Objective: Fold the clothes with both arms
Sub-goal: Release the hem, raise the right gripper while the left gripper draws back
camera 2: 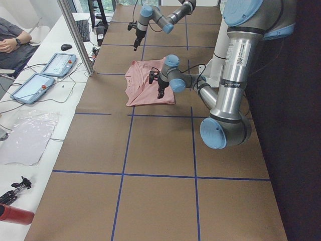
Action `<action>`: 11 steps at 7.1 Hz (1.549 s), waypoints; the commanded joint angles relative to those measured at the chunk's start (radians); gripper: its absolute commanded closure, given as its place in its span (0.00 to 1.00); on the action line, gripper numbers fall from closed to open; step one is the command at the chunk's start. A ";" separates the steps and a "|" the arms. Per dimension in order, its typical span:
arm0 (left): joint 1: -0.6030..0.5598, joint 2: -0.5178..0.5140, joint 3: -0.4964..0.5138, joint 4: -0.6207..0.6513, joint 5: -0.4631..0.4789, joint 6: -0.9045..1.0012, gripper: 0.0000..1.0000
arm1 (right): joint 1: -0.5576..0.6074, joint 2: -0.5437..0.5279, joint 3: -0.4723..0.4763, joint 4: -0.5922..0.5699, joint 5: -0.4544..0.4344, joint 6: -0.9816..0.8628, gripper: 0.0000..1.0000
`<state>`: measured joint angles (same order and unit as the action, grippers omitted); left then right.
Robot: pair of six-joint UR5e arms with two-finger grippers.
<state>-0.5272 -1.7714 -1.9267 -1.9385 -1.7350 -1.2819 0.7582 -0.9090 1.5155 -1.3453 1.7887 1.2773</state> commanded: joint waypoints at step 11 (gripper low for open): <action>0.150 0.136 -0.066 0.000 0.018 -0.050 1.00 | -0.002 -0.030 0.012 0.000 -0.009 -0.001 0.00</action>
<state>-0.3993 -1.6519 -1.9855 -1.9380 -1.7187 -1.3285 0.7563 -0.9359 1.5271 -1.3458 1.7800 1.2762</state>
